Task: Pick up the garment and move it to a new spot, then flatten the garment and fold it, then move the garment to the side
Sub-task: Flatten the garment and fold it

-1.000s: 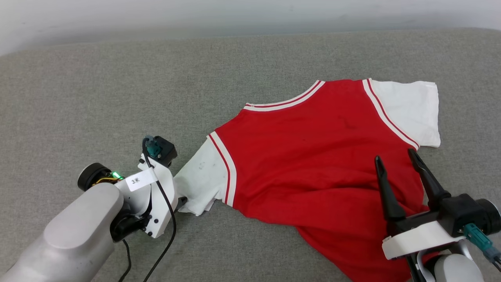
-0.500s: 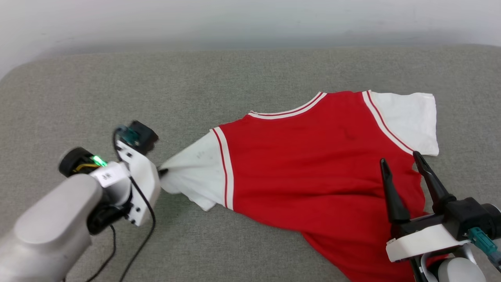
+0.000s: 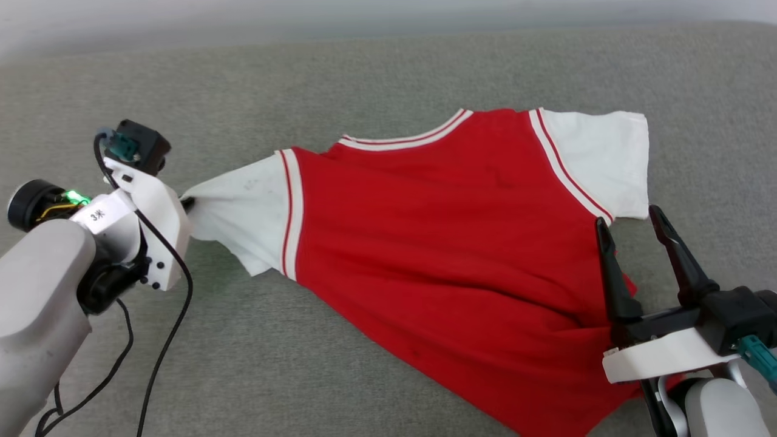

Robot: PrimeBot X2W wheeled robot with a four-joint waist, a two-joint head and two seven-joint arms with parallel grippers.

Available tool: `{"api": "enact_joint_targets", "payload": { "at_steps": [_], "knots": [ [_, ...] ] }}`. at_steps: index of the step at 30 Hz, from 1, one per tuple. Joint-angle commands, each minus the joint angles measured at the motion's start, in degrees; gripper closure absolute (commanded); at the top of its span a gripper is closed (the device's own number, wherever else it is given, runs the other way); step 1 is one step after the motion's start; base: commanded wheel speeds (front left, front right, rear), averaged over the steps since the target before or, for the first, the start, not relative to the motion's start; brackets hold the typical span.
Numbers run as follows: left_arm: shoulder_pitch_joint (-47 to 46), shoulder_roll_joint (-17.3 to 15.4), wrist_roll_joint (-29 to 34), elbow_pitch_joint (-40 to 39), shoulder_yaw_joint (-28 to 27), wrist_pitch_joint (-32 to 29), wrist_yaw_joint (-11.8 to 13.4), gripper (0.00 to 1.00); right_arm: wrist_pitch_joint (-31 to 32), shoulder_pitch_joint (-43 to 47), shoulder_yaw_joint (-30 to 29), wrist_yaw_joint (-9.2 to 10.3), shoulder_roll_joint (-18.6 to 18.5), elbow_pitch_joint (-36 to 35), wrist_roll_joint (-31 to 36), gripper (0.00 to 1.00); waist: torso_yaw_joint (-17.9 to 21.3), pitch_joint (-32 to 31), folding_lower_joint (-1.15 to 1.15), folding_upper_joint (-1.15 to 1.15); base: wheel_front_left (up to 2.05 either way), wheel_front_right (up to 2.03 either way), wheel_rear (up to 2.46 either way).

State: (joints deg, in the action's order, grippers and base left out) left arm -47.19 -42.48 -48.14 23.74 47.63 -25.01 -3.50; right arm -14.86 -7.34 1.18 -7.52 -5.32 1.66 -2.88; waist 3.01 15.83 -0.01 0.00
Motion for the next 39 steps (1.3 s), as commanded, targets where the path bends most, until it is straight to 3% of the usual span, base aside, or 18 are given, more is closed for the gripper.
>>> {"api": "enact_joint_targets", "payload": {
  "at_steps": [1,6,12,13,14,15,16,21,27,33,39],
  "knots": [
    [-0.5,0.6,0.3,1.7,0.2,0.3,0.3,1.00,-0.2,-0.9,-0.2,0.06,0.0,-0.3,0.5,0.00,1.4,1.5,0.01,0.00,0.00,0.00,0.00],
    [-0.8,2.4,0.2,9.3,0.2,1.7,0.5,1.00,-0.3,-1.6,-1.1,0.05,0.3,-0.1,0.6,0.00,2.7,3.0,0.01,0.00,0.00,0.00,0.00],
    [0.1,5.5,0.1,17.5,1.0,5.4,-0.9,1.00,-0.4,-2.3,-1.9,0.06,0.5,0.4,0.5,0.00,2.8,3.3,0.01,0.00,0.00,0.00,0.00],
    [0.2,6.1,0.0,18.3,1.0,6.3,-1.2,0.96,-0.4,-2.3,-2.2,0.06,0.4,0.5,0.5,0.00,2.6,3.1,0.01,0.00,0.00,0.00,0.00],
    [0.2,6.4,0.3,19.1,1.2,7.3,-1.4,0.76,-0.4,-2.4,-2.5,0.06,0.3,0.5,0.4,0.00,2.4,2.8,0.01,0.00,0.00,0.00,0.00],
    [0.0,6.6,1.0,19.7,1.5,8.4,-1.6,0.23,-0.4,-2.5,-2.8,0.06,0.1,0.5,0.1,0.00,2.2,2.5,0.01,0.00,0.00,0.00,0.00],
    [-0.3,6.8,1.4,20.1,1.5,9.9,-1.8,0.00,-0.3,-2.7,-3.3,0.06,-0.2,0.4,-0.1,0.00,1.9,2.2,0.01,0.00,0.00,0.00,0.00],
    [-0.6,8.0,2.9,20.0,0.4,19.4,-1.2,0.00,0.0,-4.2,-5.9,0.06,-3.1,-0.5,-1.2,0.00,0.3,0.1,0.01,0.00,0.00,0.00,0.00],
    [1.9,8.7,4.2,15.5,-1.4,30.6,2.6,0.00,4.4,-8.8,-8.0,0.06,-9.6,-1.6,-4.7,0.00,-2.1,-1.8,0.01,0.00,0.00,0.00,0.00],
    [5.8,9.3,5.4,6.9,-3.5,38.0,9.1,0.00,16.1,-16.3,-4.5,0.06,-19.5,0.6,-12.2,0.00,-4.3,-1.6,0.01,0.00,0.00,0.00,0.00],
    [10.3,9.4,8.5,-2.7,-6.3,40.0,15.7,0.00,32.2,-22.9,1.4,0.06,-29.4,4.9,-21.1,0.00,-6.7,0.1,0.01,0.00,0.00,0.00,0.00]
  ]
}}
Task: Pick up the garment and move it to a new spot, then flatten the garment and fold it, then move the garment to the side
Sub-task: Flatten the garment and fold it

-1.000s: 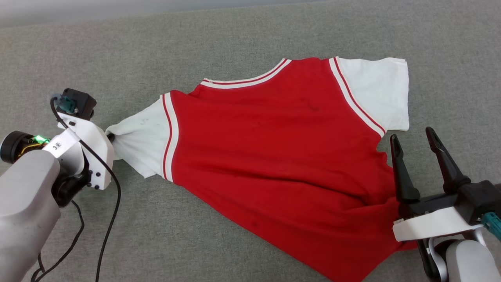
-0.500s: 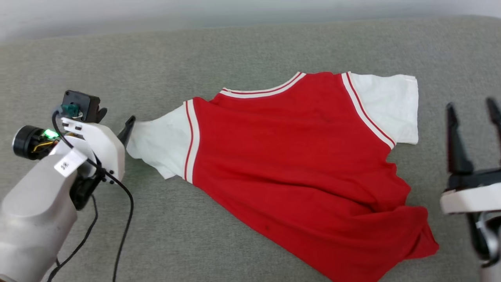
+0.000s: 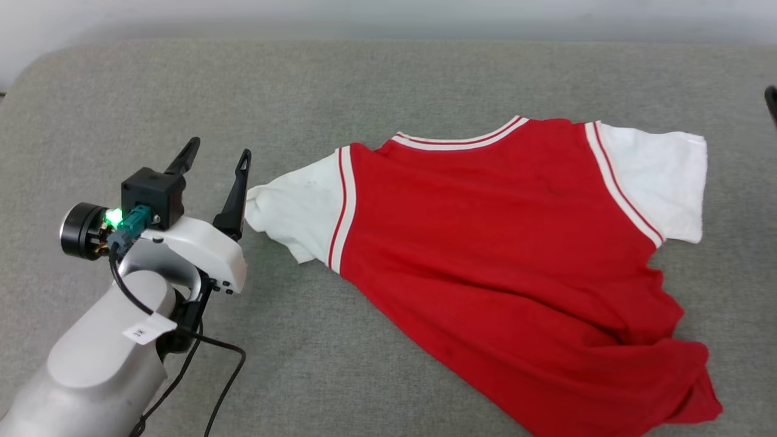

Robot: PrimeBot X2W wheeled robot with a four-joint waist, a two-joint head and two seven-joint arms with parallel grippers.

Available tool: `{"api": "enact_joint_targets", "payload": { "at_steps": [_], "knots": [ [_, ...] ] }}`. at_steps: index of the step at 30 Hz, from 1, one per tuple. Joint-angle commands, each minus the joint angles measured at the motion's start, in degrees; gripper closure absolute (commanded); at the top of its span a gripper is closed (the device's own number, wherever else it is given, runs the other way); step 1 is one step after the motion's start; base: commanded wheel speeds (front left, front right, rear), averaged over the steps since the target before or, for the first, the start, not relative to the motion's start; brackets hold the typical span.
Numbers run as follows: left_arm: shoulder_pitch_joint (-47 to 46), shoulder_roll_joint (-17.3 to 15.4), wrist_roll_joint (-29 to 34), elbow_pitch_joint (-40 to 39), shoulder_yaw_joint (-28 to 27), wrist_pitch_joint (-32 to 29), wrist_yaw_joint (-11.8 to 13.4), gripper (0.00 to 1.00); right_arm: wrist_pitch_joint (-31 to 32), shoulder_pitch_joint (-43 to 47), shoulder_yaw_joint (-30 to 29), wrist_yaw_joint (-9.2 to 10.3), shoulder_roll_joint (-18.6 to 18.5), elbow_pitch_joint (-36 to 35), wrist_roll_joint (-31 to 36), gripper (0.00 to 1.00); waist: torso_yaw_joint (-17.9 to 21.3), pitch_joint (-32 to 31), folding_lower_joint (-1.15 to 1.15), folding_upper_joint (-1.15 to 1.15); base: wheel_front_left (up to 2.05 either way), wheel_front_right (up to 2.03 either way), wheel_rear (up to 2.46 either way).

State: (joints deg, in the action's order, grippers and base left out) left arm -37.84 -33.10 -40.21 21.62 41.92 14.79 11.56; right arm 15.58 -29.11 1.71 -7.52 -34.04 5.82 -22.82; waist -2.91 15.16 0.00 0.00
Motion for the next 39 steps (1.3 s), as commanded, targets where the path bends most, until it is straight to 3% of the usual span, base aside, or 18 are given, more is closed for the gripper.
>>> {"api": "enact_joint_targets", "payload": {
  "at_steps": [1,2,8,14,24,35,36,37,38,39],
  "knots": [
    [1.6,-0.1,1.1,-2.0,-1.2,0.4,1.5,0.00,4.9,-2.3,1.9,0.05,-2.1,1.5,-3.0,0.00,-1.2,1.2,0.00,0.00,0.00,0.00,0.00],
    [1.6,-0.1,1.1,-2.0,-1.2,0.4,1.5,0.00,4.9,-2.3,1.9,0.05,-2.1,1.5,-3.0,0.00,-1.2,1.2,0.00,0.00,0.00,0.00,0.00],
    [6.3,0.5,6.0,-11.0,-6.6,0.5,6.0,0.00,23.5,-8.9,7.4,0.05,-8.3,7.3,-11.9,0.00,-3.1,4.2,0.00,0.00,0.00,0.00,0.00],
    [9.9,2.0,10.1,-16.8,-11.2,0.5,7.2,0.00,35.6,-15.0,10.5,0.05,-11.4,10.9,-14.4,0.00,-5.1,8.8,0.00,0.00,0.00,0.00,0.00],
    [12.7,6.4,15.2,-21.2,-16.9,0.4,6.2,0.00,39.0,-22.0,10.5,0.06,-10.3,17.8,-10.1,0.00,-7.4,15.4,0.00,0.00,0.00,0.00,0.00],
    [13.9,9.7,18.9,-21.0,-21.9,0.4,3.1,0.00,36.9,-16.1,13.0,-0.04,-6.3,25.0,-9.5,0.00,-7.6,17.7,0.00,0.00,0.00,0.00,0.00],
    [13.9,9.9,19.1,-20.8,-22.3,0.4,2.8,0.00,36.4,-16.1,13.2,-0.03,-6.1,25.3,-9.7,0.06,-7.5,17.6,0.00,0.00,0.00,0.00,0.00],
    [13.9,10.0,19.4,-20.6,-22.7,0.4,2.5,0.00,35.8,-16.0,13.4,-0.03,-5.9,25.3,-10.1,0.64,-7.4,17.5,0.00,0.00,0.00,0.00,0.00],
    [13.9,10.1,19.5,-20.4,-23.1,0.4,2.2,0.00,35.1,-16.2,13.5,-0.04,-5.7,25.3,-10.5,1.00,-7.2,17.3,0.00,0.00,0.00,0.00,0.00],
    [13.9,10.3,19.8,-20.2,-23.4,0.4,1.8,0.00,34.3,-16.3,13.6,-0.04,-5.8,25.1,-10.8,1.00,-7.0,17.0,0.00,0.00,0.00,0.00,0.00]
  ]
}}
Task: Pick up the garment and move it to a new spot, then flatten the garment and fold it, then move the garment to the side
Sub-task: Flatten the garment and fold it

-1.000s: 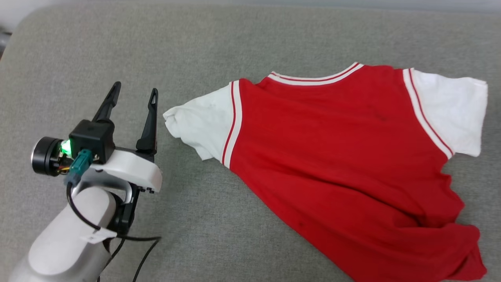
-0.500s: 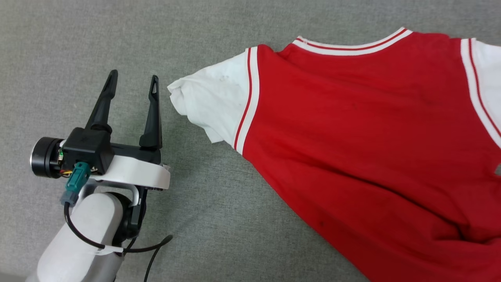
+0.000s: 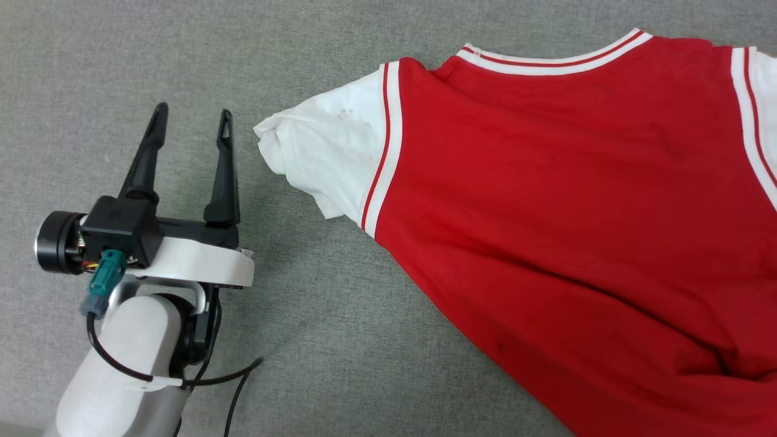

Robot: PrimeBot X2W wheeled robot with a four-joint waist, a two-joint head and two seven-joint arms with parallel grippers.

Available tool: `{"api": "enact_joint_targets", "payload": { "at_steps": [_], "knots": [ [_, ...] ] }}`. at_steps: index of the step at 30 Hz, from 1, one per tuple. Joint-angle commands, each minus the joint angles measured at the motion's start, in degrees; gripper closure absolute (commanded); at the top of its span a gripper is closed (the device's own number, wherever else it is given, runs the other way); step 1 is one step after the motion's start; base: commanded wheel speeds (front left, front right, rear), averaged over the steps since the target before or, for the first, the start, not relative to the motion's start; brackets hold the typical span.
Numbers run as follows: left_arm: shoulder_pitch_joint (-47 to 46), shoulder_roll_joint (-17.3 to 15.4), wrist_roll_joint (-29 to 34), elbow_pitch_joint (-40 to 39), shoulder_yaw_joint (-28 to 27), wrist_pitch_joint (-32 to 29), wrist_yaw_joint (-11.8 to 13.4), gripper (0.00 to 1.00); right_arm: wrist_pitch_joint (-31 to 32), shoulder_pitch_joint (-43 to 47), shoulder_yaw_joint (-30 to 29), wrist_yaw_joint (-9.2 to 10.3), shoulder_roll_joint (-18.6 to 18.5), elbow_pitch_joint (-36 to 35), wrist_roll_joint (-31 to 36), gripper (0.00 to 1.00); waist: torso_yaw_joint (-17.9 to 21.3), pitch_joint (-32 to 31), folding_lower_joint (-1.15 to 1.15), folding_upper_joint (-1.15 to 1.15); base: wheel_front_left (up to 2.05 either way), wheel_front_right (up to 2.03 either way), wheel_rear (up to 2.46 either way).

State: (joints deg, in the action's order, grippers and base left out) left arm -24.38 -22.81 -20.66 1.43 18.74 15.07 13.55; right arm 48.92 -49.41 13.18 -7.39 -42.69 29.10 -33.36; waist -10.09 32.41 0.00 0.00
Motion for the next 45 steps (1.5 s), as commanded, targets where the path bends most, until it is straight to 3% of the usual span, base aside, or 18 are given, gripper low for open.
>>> {"api": "enact_joint_targets", "payload": {
  "at_steps": [1,11,19,24,29,33,36,37,38,45],
  "knots": [
    [0.4,0.1,0.3,0.3,-0.5,0.1,-0.5,0.00,-0.1,3.7,2.1,-0.17,2.4,1.7,-0.4,1.00,0.4,-0.6,0.00,0.00,0.00,0.00,0.00],
    [-1.2,-1.4,1.4,3.9,-2.8,0.1,-5.4,0.00,-12.6,4.3,3.9,-0.08,-1.3,-5.5,-4.2,1.00,3.1,-6.9,0.00,0.00,0.00,0.00,0.00],
    [-5.7,-4.8,0.7,8.5,-1.6,-2.5,-10.5,0.00,-20.1,14.2,3.6,-0.08,-5.0,-13.8,-7.0,1.00,5.8,-11.7,0.00,0.00,0.00,0.00,0.00],
    [-9.5,-7.1,-1.0,10.8,-0.9,-7.2,-14.5,0.00,-23.2,22.6,0.3,-0.07,-5.1,-18.4,-7.2,1.00,7.7,-13.5,0.00,0.00,0.00,0.00,0.00],
    [-13.9,-9.0,-3.6,13.7,1.3,-15.6,-18.7,0.00,-24.4,30.2,-4.2,-0.07,-3.7,-21.8,-5.8,1.00,9.2,-14.3,0.00,0.00,0.00,0.00,0.00],
    [-18.2,-10.2,-7.1,16.3,4.5,-24.1,-20.5,0.00,-23.9,34.3,-7.2,-0.07,-1.9,-24.6,-4.5,1.00,10.3,-14.3,0.00,0.00,0.00,0.00,0.00],
    [-21.7,-10.9,-10.4,18.4,7.9,-31.7,-20.9,0.00,-23.2,35.8,-8.5,-0.07,-0.4,-26.4,-3.8,1.00,11.3,-13.9,0.00,0.00,0.00,0.00,0.00],
    [-24.9,-11.5,-15.2,19.5,12.3,-40.3,-20.9,0.00,-22.5,36.5,-9.1,-0.07,0.5,-27.5,-3.2,1.00,12.1,-13.4,0.00,0.00,0.00,0.00,0.00],
    [-26.1,-12.0,-16.8,19.9,13.5,-42.9,-20.9,0.00,-22.3,36.6,-9.3,-0.07,0.7,-27.8,-3.0,1.00,12.3,-13.1,0.00,0.00,0.00,0.00,0.00],
    [-31.3,-12.8,-23.0,23.6,19.5,-53.3,-20.9,0.00,-21.3,35.3,-9.1,-0.07,1.6,-29.3,-2.5,1.00,13.7,-11.2,0.00,0.00,0.00,0.00,0.00]
  ]
}}
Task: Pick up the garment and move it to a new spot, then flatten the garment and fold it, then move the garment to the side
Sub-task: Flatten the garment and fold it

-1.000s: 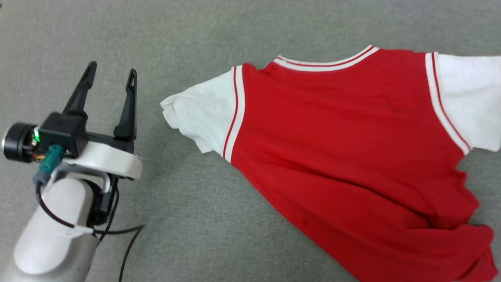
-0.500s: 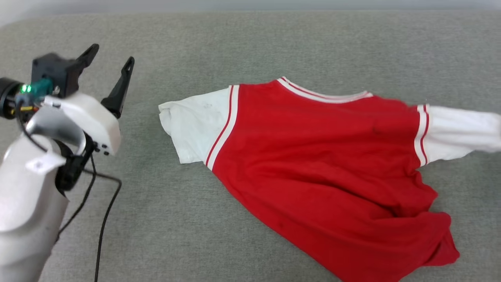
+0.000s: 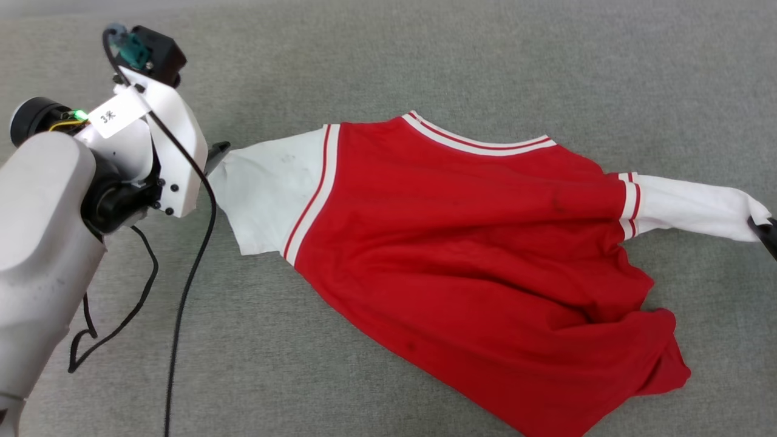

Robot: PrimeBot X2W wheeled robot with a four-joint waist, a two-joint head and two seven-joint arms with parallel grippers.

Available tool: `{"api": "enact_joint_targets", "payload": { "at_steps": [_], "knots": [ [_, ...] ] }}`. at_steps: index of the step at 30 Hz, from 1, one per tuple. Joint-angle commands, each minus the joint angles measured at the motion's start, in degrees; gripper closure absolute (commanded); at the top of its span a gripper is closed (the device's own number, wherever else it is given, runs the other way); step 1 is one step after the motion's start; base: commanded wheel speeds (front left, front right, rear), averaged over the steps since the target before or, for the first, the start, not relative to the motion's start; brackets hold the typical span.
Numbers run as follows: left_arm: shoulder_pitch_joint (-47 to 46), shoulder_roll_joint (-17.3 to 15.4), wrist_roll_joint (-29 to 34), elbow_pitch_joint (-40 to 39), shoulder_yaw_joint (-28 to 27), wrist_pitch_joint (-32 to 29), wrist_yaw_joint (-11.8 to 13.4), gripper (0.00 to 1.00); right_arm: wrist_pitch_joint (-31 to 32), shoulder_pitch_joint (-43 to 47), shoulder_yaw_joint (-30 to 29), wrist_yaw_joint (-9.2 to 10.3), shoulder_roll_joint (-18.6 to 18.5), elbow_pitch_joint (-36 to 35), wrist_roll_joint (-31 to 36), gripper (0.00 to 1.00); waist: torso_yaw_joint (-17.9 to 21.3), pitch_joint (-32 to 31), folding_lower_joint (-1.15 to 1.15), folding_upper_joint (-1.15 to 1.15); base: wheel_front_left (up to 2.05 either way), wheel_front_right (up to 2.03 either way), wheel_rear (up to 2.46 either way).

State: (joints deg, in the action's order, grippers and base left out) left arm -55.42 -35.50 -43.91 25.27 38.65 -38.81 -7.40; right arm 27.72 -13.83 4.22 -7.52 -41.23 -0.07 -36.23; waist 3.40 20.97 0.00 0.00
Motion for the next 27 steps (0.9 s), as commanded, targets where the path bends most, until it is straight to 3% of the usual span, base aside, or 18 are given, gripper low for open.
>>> {"api": "enact_joint_targets", "payload": {
  "at_steps": [1,15,16,17,22,27],
  "knots": [
    [-0.9,-0.1,-0.3,0.4,0.3,-0.4,0.0,0.00,0.0,-0.7,0.1,0.06,0.3,-0.3,0.3,1.00,0.5,0.7,0.00,0.00,0.00,0.00,0.00],
    [-2.3,2.1,-7.1,11.6,11.3,-7.4,0.0,0.01,-0.1,-6.0,4.3,0.05,1.2,1.2,-0.2,1.00,1.9,5.0,0.00,0.00,0.00,0.00,0.00],
    [-2.1,1.9,-7.3,11.5,12.2,-7.8,-0.1,0.68,-0.3,-6.1,4.4,0.05,1.1,1.3,-0.2,1.00,1.8,4.9,0.00,0.00,0.00,0.00,0.00],
    [-2.0,1.7,-7.8,11.4,12.9,-7.6,-0.1,1.00,-0.4,-6.2,4.5,0.06,1.1,1.5,-0.3,1.00,1.8,4.9,0.00,0.00,0.00,0.00,0.00],
    [-2.6,0.3,-9.3,9.9,15.1,-3.6,0.0,1.00,-1.4,-6.7,5.1,0.05,0.8,1.8,0.1,1.00,1.1,3.4,0.00,0.00,0.00,0.00,0.00],
    [-4.1,-1.2,-8.8,7.7,15.7,5.7,0.0,1.00,-2.1,-8.8,5.7,0.05,-0.1,1.8,0.7,1.00,0.5,0.4,0.00,0.00,0.00,0.00,0.00]
  ]
}}
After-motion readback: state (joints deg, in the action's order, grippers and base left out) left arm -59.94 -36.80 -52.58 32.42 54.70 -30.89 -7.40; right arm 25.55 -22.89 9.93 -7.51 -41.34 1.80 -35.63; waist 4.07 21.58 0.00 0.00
